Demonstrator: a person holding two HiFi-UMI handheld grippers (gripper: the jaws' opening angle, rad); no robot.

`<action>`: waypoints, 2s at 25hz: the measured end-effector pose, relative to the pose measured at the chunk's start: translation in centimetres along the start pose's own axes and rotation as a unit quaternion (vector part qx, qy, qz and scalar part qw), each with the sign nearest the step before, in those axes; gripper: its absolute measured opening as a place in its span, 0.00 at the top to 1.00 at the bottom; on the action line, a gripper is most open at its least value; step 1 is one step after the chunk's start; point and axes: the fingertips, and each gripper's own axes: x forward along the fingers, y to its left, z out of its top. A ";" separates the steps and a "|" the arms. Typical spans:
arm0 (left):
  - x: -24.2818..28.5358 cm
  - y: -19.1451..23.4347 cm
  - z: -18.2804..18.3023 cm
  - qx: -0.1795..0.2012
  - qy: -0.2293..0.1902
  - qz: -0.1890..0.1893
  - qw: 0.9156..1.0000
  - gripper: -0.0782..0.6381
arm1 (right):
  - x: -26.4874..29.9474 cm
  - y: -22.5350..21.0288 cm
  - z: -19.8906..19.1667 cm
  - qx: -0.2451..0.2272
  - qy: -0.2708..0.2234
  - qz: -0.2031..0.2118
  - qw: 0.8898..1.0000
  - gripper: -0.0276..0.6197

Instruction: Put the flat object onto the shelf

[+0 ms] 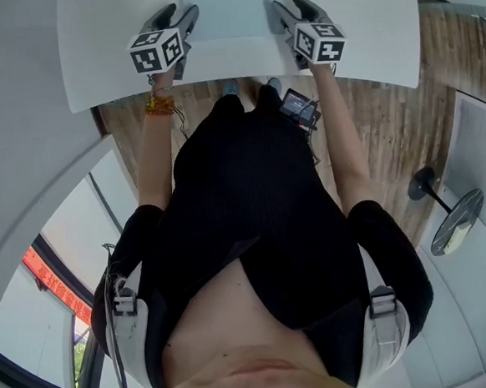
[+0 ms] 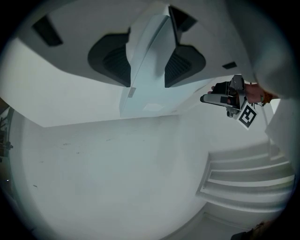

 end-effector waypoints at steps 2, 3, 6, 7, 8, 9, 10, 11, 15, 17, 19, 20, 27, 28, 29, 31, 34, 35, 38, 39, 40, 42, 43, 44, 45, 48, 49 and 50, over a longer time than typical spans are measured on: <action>-0.1 -0.6 0.8 0.013 -0.010 0.002 1.000 0.56 | -0.1 0.4 0.5 -0.004 -0.008 -0.002 1.000 0.59; -0.2 -1.0 1.2 0.019 -0.016 0.004 1.000 0.56 | -0.2 0.6 0.8 -0.006 -0.011 -0.003 1.000 0.59; -0.4 -2.0 2.3 0.034 -0.034 0.007 0.999 0.56 | -0.4 1.1 1.7 -0.012 -0.025 -0.006 1.000 0.59; -0.4 -2.3 2.7 0.038 -0.040 0.007 0.998 0.57 | -0.5 1.3 2.0 -0.013 -0.029 -0.007 0.999 0.59; -0.4 -2.6 3.0 0.041 -0.044 0.007 0.998 0.57 | -0.5 1.4 2.2 -0.015 -0.033 -0.008 0.999 0.59; -0.4 -2.9 3.3 0.045 -0.049 0.007 0.998 0.57 | -0.5 1.6 2.5 -0.017 -0.036 -0.008 0.999 0.59; -0.3 -3.2 3.6 0.048 -0.054 0.008 0.997 0.57 | -0.6 1.8 2.8 -0.020 -0.039 -0.008 0.999 0.59; -0.4 -3.5 3.9 0.050 -0.059 0.009 0.997 0.57 | -0.6 1.9 3.0 -0.023 -0.042 -0.009 0.999 0.59; -0.6 -4.3 5.2 0.060 -0.082 0.019 0.995 0.57 | -1.0 2.7 4.3 -0.035 -0.058 -0.016 0.998 0.59; -0.7 -4.7 5.7 0.065 -0.091 0.022 0.993 0.57 | -1.2 3.0 4.9 -0.038 -0.068 -0.020 0.997 0.59; -0.7 -5.1 6.2 0.069 -0.100 0.025 0.992 0.58 | -1.4 3.3 5.6 -0.041 -0.078 -0.024 0.996 0.59; -0.7 -5.3 6.4 0.072 -0.103 0.024 0.992 0.58 | -1.4 3.4 5.9 -0.044 -0.083 -0.026 0.995 0.59; -1.3 -6.9 7.8 0.092 -0.124 0.017 0.988 0.63 | -2.1 4.7 7.7 -0.058 -0.109 -0.032 0.992 0.59; -1.4 -7.0 8.1 0.092 -0.129 0.018 0.987 0.63 | -2.3 5.0 8.0 -0.061 -0.114 -0.033 0.991 0.59; -1.5 -7.1 8.4 0.093 -0.133 0.020 0.987 0.63 | -2.4 5.2 8.4 -0.064 -0.118 -0.034 0.990 0.60; -1.9 -7.1 8.9 0.095 -0.143 0.025 0.985 0.64 | -2.6 5.6 9.1 -0.070 -0.127 -0.037 0.989 0.60; -2.4 -7.1 9.8 0.098 -0.160 0.037 0.982 0.65 | -3.1 6.0 10.1 -0.075 -0.144 -0.042 0.986 0.62; -2.6 -7.2 10.1 0.099 -0.165 0.041 0.980 0.65 | -3.3 6.0 10.4 -0.076 -0.149 -0.045 0.985 0.63; -3.2 -8.0 10.8 0.107 -0.184 0.048 0.976 0.66 | -4.0 6.2 10.9 -0.087 -0.160 -0.051 0.982 0.66; -3.5 -8.2 11.1 0.112 -0.190 0.050 0.974 0.66 | -4.1 6.4 11.1 -0.090 -0.163 -0.051 0.981 0.67; -3.7 -8.4 11.4 0.116 -0.196 0.052 0.972 0.69 | -4.1 6.5 11.2 -0.092 -0.165 -0.051 0.981 0.68; -4.2 -8.8 11.8 0.125 -0.207 0.059 0.968 0.73 | -4.1 6.9 11.1 -0.094 -0.165 -0.046 0.981 0.69; -4.3 -9.0 11.9 0.129 -0.213 0.062 0.967 0.77 | -4.1 7.0 11.0 -0.095 -0.163 -0.042 0.981 0.69; -4.5 -9.2 11.9 0.133 -0.218 0.065 0.965 0.81 | -4.0 7.1 11.0 -0.097 -0.162 -0.040 0.981 0.70; -4.6 -9.4 12.0 0.136 -0.222 0.066 0.963 0.83 | -4.1 7.3 11.0 -0.100 -0.164 -0.039 0.981 0.71; -4.9 -10.0 12.1 0.142 -0.230 0.066 0.961 0.84 | -4.5 7.7 11.2 -0.106 -0.175 -0.042 0.978 0.75; -4.9 -10.2 12.1 0.142 -0.232 0.066 0.960 0.84 | -4.7 7.7 11.4 -0.109 -0.178 -0.044 0.977 0.77; -5.0 -10.3 12.2 0.143 -0.235 0.067 0.959 0.84 | -4.9 7.8 11.5 -0.112 -0.181 -0.045 0.976 0.78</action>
